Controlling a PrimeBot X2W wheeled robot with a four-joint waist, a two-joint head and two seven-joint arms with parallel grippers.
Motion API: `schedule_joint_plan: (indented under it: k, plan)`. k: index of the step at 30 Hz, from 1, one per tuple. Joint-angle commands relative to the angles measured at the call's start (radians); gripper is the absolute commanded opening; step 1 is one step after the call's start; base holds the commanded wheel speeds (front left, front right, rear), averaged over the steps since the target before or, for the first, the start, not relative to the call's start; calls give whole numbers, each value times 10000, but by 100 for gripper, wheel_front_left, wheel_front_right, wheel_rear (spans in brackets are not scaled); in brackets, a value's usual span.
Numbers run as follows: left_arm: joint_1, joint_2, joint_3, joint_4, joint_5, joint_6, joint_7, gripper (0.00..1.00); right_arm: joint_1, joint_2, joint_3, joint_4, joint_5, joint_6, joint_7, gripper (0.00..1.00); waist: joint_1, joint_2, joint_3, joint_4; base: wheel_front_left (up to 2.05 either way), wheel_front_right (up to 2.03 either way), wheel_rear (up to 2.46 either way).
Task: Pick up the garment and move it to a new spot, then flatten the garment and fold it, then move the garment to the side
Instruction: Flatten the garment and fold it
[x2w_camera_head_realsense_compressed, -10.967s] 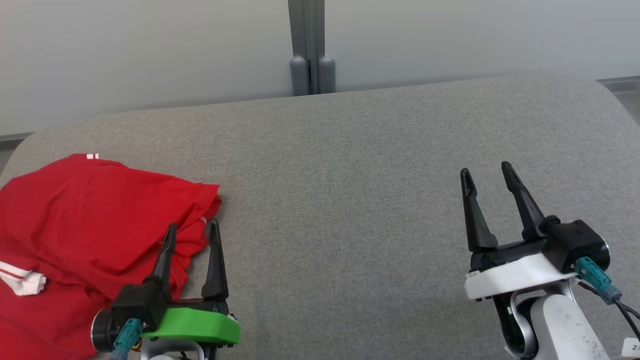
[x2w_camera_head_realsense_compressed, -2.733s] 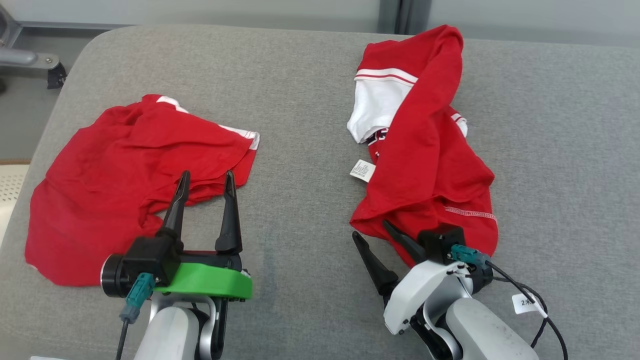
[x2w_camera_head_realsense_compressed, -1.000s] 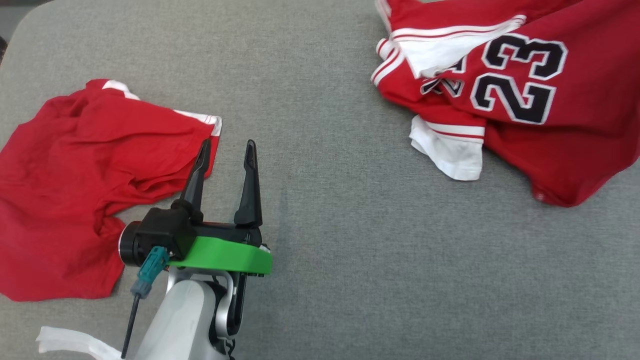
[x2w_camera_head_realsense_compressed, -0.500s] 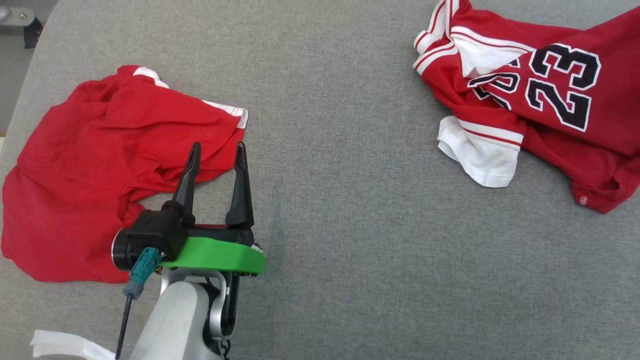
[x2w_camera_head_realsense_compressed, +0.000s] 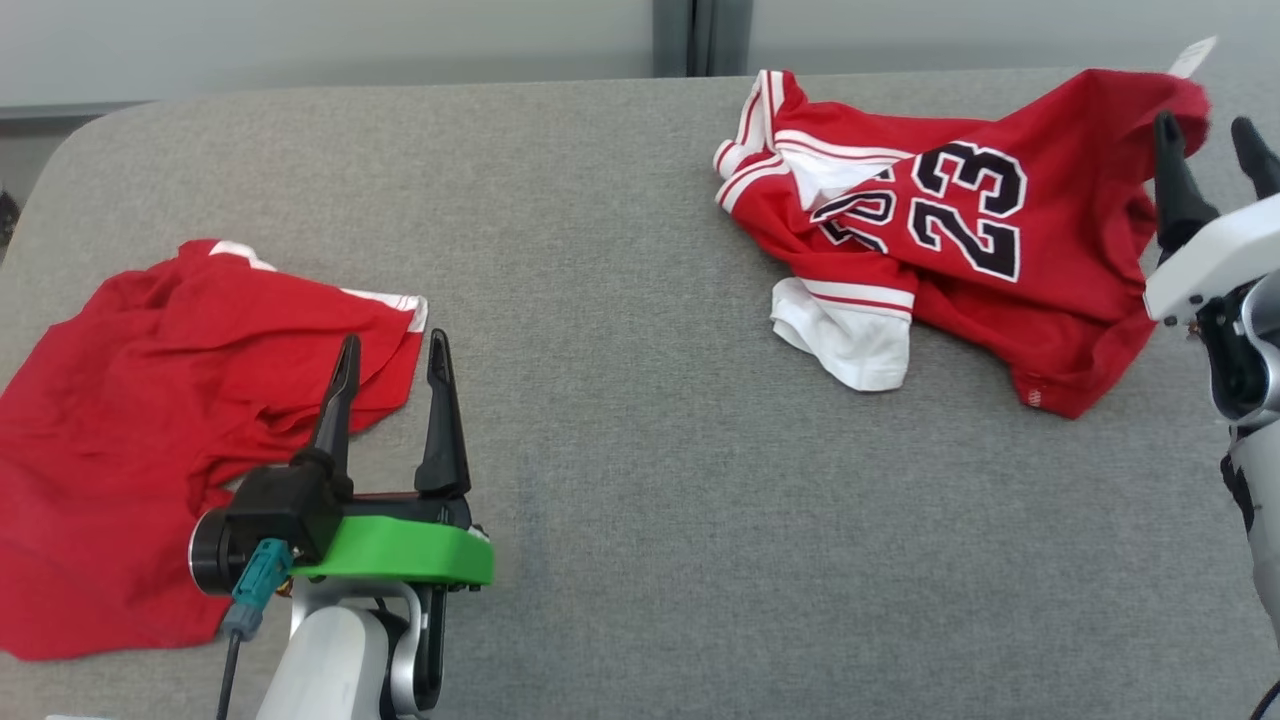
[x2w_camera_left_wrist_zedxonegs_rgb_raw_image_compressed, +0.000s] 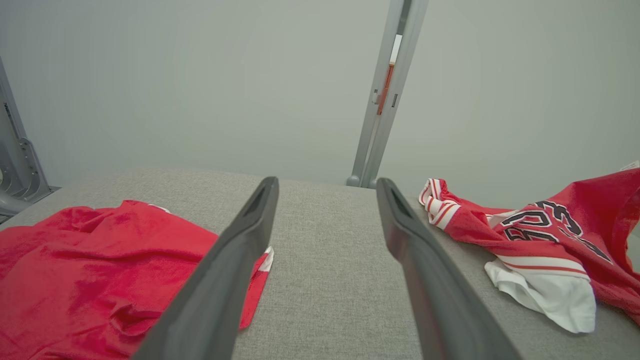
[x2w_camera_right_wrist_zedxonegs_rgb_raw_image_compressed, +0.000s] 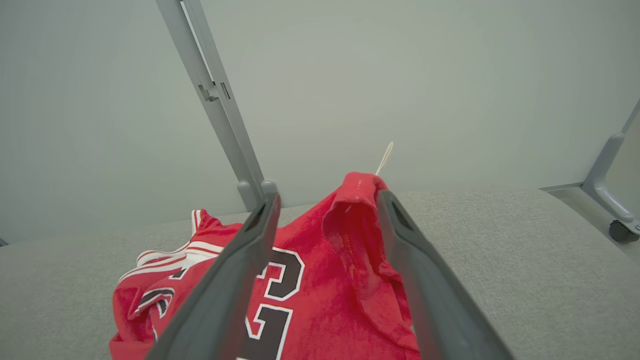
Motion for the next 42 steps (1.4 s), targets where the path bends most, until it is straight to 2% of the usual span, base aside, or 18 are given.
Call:
schedule_joint_plan:
  k: [1,5,10,13,19,24,32,37,42]
  plan:
    - [183,32,58,-17,49,-55,-5,100,365,15,50,-236,40,1,121,100,0,0,-405,-457,0,0,0]
    - [311,31,165,-17,136,-103,-5,100,1136,8,-35,-912,132,1,584,100,0,0,-486,-643,0,0,0]
    - [323,32,282,-36,204,-177,-5,100,2096,263,13,-2196,338,2,474,100,0,0,-549,-741,0,0,0]
    - [370,31,342,-104,183,-181,-5,100,2746,548,-9,-3042,442,1,59,100,0,0,-603,-750,0,0,0]
    - [540,31,319,-252,168,-245,-5,100,4273,1759,92,-4153,795,2,-1085,100,0,0,-665,-677,0,0,0]
    - [582,32,278,-235,182,-236,-5,100,4897,1962,803,-4308,481,2,-1855,100,0,0,-493,-462,0,0,0]
    - [248,29,29,-184,117,-296,-5,100,4083,1253,2638,-4147,-555,1,-1718,100,0,0,-28,222,0,0,0]
    - [-11,32,-368,-176,-167,-157,-5,100,3249,716,3970,-3108,-841,-2,-1178,100,0,0,392,977,0,0,0]
    - [-119,31,-659,-143,-339,-57,-5,100,2438,284,4634,-1614,-788,-4,-921,100,0,0,698,1718,0,0,0]
